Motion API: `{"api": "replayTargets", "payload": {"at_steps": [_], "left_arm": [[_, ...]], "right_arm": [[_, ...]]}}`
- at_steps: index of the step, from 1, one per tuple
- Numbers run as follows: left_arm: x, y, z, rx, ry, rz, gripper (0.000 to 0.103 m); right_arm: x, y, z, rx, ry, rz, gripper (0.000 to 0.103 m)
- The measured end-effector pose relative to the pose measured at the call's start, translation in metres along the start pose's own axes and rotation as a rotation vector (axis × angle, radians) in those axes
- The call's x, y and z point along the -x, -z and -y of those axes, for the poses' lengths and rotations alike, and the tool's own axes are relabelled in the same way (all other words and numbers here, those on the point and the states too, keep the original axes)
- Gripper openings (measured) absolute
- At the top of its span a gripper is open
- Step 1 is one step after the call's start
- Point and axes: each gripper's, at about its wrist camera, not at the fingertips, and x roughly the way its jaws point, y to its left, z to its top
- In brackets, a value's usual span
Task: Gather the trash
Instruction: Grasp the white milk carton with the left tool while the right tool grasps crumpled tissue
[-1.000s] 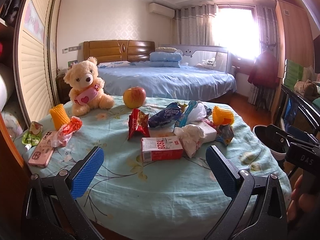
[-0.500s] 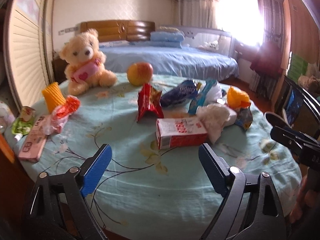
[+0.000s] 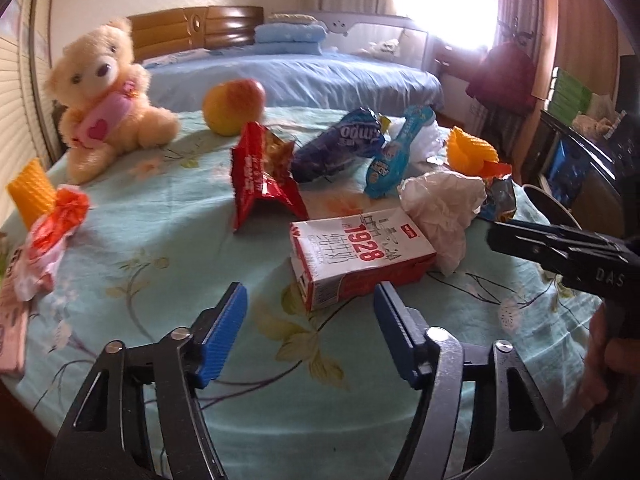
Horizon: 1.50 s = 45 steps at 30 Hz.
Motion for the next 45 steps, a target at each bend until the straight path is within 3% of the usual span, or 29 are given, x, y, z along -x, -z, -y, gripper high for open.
{"api": "replayTargets", "payload": {"at_steps": [2,7,8,10,12,14,21,26,28,29,33,36,38,40,41,42,45], "left_arm": [[-0.006,-0.001,-0.001,0.000,0.017,-0.017,0.056],[-0.018,-0.001,-0.001,-0.006,0.063,-0.053,0.027],[-0.019,-0.002,-0.001,-0.007,0.069,-0.056,0.025],[-0.019,-0.002,0.001,-0.011,0.084,-0.046,0.013],[-0.018,-0.003,0.004,-0.018,0.094,-0.040,0.012],[-0.017,-0.002,0.009,-0.036,0.081,-0.025,0.011],[-0.006,0.005,0.013,-0.042,0.063,-0.001,0.010],[0.006,0.009,0.005,-0.004,0.027,0.024,0.009],[0.010,0.010,-0.004,0.022,0.018,0.029,0.009],[0.012,0.011,-0.008,0.028,0.016,0.031,0.009],[0.009,0.014,-0.015,0.044,0.032,0.011,0.009],[0.005,0.016,-0.016,0.047,0.056,-0.025,0.010],[0.002,0.016,-0.018,0.060,0.072,-0.045,0.019],[0.003,0.014,-0.022,0.068,0.061,-0.037,0.067],[0.004,0.012,-0.022,0.065,0.053,-0.028,0.073],[0.003,0.010,-0.023,0.056,0.048,-0.018,0.074],[-0.005,0.002,-0.022,0.032,0.062,-0.044,0.074]], "right_arm": [[-0.010,-0.004,0.000,-0.005,-0.021,-0.021,0.052],[-0.026,-0.011,-0.002,-0.009,-0.049,-0.056,0.052],[-0.028,-0.012,-0.003,-0.011,-0.055,-0.061,0.051],[-0.033,-0.013,-0.003,-0.011,-0.070,-0.073,0.042],[-0.037,-0.013,-0.005,-0.012,-0.082,-0.085,0.017],[-0.040,-0.013,-0.005,-0.010,-0.084,-0.089,0.001],[-0.029,-0.009,-0.003,-0.013,-0.101,-0.064,0.000],[-0.025,-0.009,0.000,-0.042,-0.118,-0.061,0.015],[-0.025,-0.011,0.001,-0.045,-0.106,-0.056,0.038],[-0.025,-0.012,0.001,-0.049,-0.103,-0.053,0.056],[-0.036,-0.018,0.001,-0.064,-0.097,-0.065,0.059],[-0.051,-0.022,-0.001,-0.079,-0.110,-0.100,0.059],[-0.061,-0.024,0.000,-0.099,-0.116,-0.119,0.059],[-0.062,-0.026,-0.001,-0.101,-0.112,-0.106,0.053],[-0.061,-0.026,-0.001,-0.098,-0.110,-0.099,0.035],[-0.062,-0.026,-0.001,-0.091,-0.109,-0.099,0.025],[-0.062,-0.024,0.001,-0.098,-0.120,-0.106,0.022]]}}
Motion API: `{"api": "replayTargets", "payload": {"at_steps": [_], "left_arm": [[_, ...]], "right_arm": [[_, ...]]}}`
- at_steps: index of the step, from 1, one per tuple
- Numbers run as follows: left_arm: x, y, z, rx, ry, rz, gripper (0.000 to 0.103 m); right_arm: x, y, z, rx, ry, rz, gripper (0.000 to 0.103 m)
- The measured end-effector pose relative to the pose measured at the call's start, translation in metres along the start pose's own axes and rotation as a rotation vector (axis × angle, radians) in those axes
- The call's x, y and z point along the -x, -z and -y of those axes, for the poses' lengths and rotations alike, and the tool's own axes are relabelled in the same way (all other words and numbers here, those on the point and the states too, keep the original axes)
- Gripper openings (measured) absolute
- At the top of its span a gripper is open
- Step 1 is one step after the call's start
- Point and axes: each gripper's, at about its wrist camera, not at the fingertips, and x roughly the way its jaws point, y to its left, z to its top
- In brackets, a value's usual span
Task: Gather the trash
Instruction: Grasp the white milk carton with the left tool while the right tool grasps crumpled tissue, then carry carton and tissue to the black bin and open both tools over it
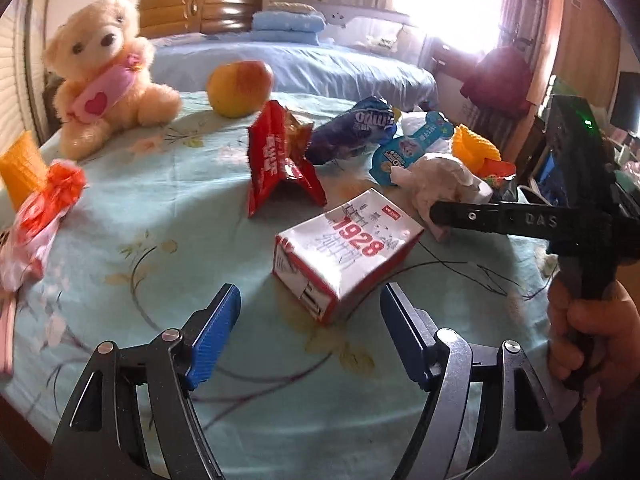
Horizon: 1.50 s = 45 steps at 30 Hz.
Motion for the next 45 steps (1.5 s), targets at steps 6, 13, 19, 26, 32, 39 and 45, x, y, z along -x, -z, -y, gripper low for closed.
{"api": "replayTargets", "payload": {"at_steps": [6,13,19,26,32,39,45], "left_arm": [[-0.012,-0.012,0.006,-0.069,0.013,-0.008,0.075],[-0.014,-0.008,0.026,-0.147,0.017,0.013,0.051],[-0.003,-0.002,0.050,-0.134,0.035,0.036,0.050],[0.006,-0.005,0.095,-0.174,0.097,0.058,0.050],[0.002,-0.009,0.138,-0.217,0.127,0.048,0.050],[-0.010,-0.017,0.185,-0.263,0.161,0.027,0.050],[-0.020,-0.022,0.219,-0.302,0.176,0.014,0.050]], "right_arm": [[0.021,0.007,-0.003,-0.006,-0.044,0.019,0.022],[0.058,0.021,0.003,-0.021,-0.056,0.064,0.022],[0.086,0.031,0.020,-0.040,-0.020,0.104,0.022],[0.113,0.045,0.053,-0.087,0.044,0.139,0.022],[0.135,0.057,0.088,-0.144,0.097,0.171,0.022],[0.158,0.068,0.121,-0.189,0.162,0.192,0.022],[0.175,0.074,0.148,-0.223,0.229,0.210,0.022]]}}
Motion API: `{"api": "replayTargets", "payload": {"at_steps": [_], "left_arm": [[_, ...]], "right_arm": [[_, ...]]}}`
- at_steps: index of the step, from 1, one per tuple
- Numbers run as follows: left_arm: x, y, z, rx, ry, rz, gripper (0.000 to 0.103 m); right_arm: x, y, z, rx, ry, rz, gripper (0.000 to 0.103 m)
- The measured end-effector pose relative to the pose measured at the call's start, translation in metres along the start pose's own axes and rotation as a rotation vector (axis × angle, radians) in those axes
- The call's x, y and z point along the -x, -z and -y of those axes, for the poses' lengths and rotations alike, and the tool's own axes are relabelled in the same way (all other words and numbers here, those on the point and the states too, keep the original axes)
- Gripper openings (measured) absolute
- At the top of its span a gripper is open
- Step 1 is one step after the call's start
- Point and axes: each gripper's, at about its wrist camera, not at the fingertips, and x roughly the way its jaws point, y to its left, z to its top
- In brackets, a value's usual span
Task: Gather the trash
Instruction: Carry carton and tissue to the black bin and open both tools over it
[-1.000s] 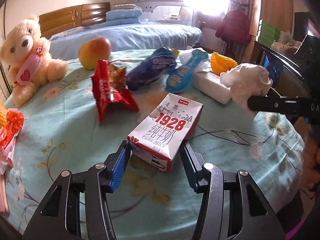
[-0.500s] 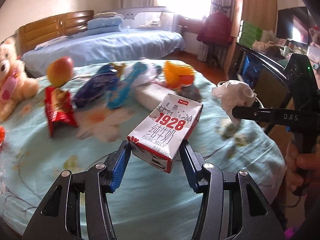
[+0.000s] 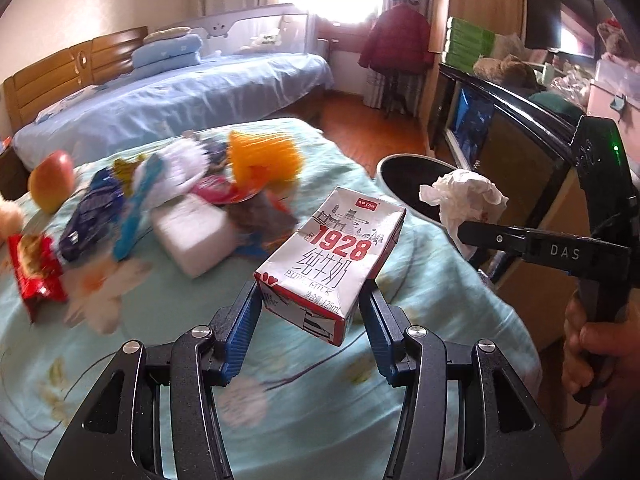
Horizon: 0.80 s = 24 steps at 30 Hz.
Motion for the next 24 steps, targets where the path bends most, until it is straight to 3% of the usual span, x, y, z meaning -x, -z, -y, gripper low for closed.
{"api": "replayTargets", "payload": {"at_steps": [10,24], "left_arm": [[-0.031,-0.027,0.044,-0.061,0.016,-0.032,0.050],[-0.065,-0.053,0.075,-0.104,0.023,-0.073,0.050]], "right_arm": [[0.010,-0.011,0.042,-0.031,0.095,0.027,0.022],[0.007,-0.025,0.081,-0.065,0.153,0.025,0.022]]}}
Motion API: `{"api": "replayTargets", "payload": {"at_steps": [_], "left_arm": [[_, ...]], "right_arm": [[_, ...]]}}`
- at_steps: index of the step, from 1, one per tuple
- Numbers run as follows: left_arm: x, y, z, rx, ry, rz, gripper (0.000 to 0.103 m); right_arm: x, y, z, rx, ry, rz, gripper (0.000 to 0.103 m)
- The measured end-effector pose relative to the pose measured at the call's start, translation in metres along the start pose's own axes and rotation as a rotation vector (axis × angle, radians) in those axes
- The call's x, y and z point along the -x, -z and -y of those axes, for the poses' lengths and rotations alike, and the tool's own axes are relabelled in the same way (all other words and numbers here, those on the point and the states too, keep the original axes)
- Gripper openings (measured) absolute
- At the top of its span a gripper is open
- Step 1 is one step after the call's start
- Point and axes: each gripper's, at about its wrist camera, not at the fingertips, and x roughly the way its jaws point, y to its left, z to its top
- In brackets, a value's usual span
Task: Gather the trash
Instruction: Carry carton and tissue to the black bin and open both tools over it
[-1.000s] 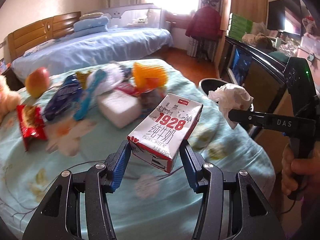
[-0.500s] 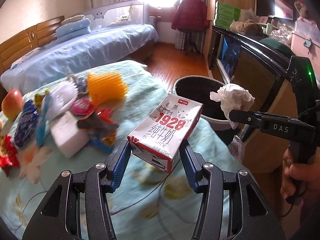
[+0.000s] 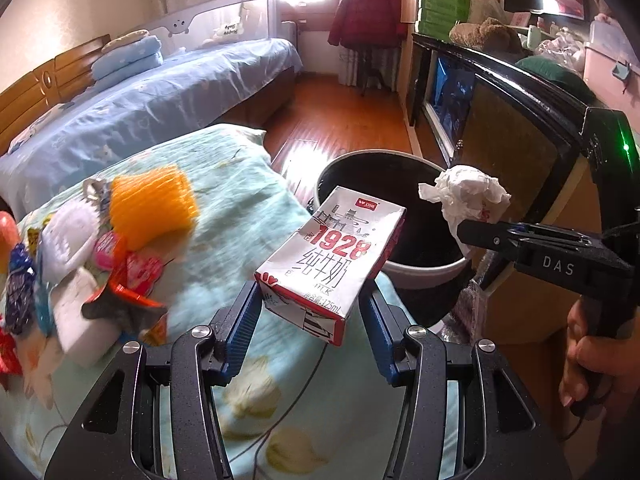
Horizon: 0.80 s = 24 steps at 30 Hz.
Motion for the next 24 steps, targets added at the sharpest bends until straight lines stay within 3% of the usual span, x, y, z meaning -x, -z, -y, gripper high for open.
{"api": "replayTargets", "payload": {"at_steps": [24], "left_arm": [[-0.063,-0.055,0.019,0.020,0.055,-0.096,0.051]], "right_arm": [[-0.035,-0.034,0.040,-0.045,0.037,-0.067,0.025]]}}
